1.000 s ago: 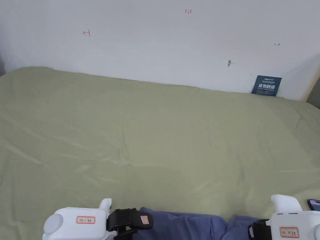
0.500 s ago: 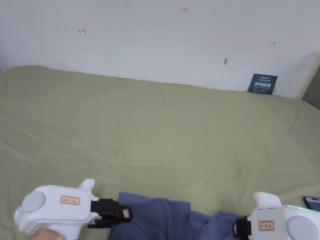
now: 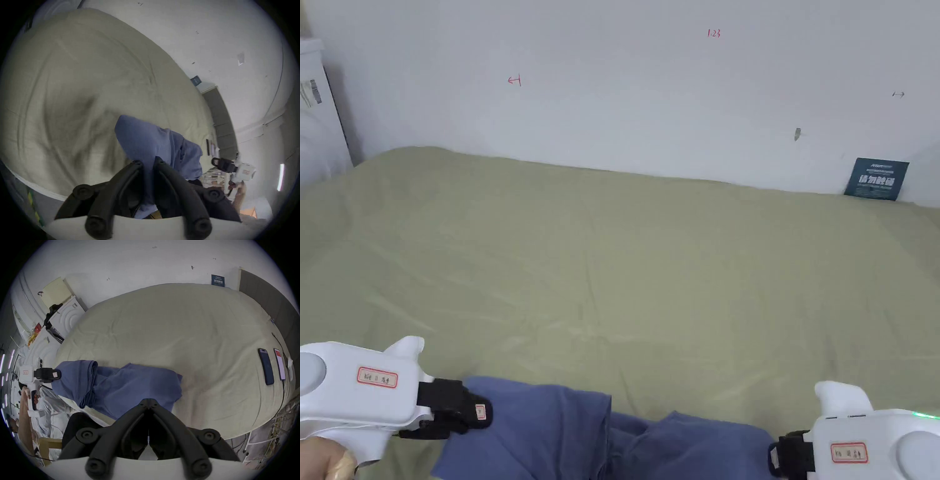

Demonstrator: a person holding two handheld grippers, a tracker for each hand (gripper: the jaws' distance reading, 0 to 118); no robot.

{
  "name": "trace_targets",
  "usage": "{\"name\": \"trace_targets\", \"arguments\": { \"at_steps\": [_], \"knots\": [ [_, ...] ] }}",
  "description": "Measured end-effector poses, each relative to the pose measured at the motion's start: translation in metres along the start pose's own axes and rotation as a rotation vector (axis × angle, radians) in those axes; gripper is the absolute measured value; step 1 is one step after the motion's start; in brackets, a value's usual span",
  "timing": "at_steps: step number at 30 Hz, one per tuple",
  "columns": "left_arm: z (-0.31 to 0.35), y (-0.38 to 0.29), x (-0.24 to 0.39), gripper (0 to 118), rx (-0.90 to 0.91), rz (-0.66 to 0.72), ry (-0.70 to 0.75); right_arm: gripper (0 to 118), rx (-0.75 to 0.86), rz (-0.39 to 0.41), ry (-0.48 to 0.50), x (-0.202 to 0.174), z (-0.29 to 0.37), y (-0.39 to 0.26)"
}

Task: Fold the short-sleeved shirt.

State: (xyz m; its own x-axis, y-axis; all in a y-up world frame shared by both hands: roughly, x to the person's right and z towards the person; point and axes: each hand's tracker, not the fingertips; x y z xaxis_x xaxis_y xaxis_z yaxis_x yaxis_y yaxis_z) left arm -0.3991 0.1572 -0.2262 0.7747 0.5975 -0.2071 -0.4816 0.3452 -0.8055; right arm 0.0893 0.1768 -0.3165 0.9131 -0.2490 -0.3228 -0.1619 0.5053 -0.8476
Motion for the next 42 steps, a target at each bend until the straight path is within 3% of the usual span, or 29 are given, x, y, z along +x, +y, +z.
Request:
{"name": "trace_targets", "arguments": {
  "at_steps": [8,14,15,18,19,21,25,26,27,28,34,39,41,42],
  "knots": [
    [-0.052,-0.010,0.146,11,-0.089,-0.217,-0.203,0,0.002,-0.035,-0.036,0.022,0.005,-0.003],
    [-0.147,-0.029,0.200,12,-0.236,-0.244,-0.272,0,0.007,-0.079,-0.087,0.051,0.016,-0.012],
    [-0.160,-0.033,0.204,16,-0.247,-0.257,-0.275,0,0.007,-0.085,-0.092,0.056,0.017,-0.013],
    [-0.190,-0.044,0.206,73,-0.301,-0.225,-0.339,0,0.015,-0.111,-0.096,0.066,0.019,-0.015],
    [-0.195,-0.046,0.202,83,-0.301,-0.182,-0.374,0,0.014,-0.116,-0.094,0.068,0.020,-0.014],
    [-0.194,-0.049,0.194,82,-0.288,-0.118,-0.440,0,0.011,-0.119,-0.096,0.071,0.020,-0.014],
    [-0.172,-0.045,0.175,78,-0.172,-0.109,-0.448,0,0.023,-0.124,-0.101,0.073,0.025,-0.013],
    [-0.168,-0.044,0.171,67,-0.149,-0.116,-0.450,0,0.027,-0.123,-0.101,0.073,0.026,-0.013],
    [-0.167,-0.045,0.168,42,-0.160,-0.120,-0.456,0,0.030,-0.122,-0.102,0.073,0.026,-0.013],
    [-0.170,-0.046,0.168,4,-0.160,-0.128,-0.459,0,0.033,-0.121,-0.104,0.072,0.027,-0.013],
    [-0.219,-0.075,0.184,2,-0.232,-0.180,-0.516,0,0.043,-0.127,-0.103,0.070,0.030,-0.014],
    [-0.295,-0.126,0.171,1,-0.469,-0.148,-0.352,0,0.030,-0.108,-0.121,0.068,0.030,-0.020],
    [-0.288,-0.134,0.173,1,-0.379,-0.126,-0.498,0,0.023,-0.104,-0.121,0.068,0.030,-0.021],
    [-0.283,-0.132,0.175,1,-0.372,-0.155,-0.445,0,0.021,-0.103,-0.123,0.068,0.029,-0.021]
  ]
}}
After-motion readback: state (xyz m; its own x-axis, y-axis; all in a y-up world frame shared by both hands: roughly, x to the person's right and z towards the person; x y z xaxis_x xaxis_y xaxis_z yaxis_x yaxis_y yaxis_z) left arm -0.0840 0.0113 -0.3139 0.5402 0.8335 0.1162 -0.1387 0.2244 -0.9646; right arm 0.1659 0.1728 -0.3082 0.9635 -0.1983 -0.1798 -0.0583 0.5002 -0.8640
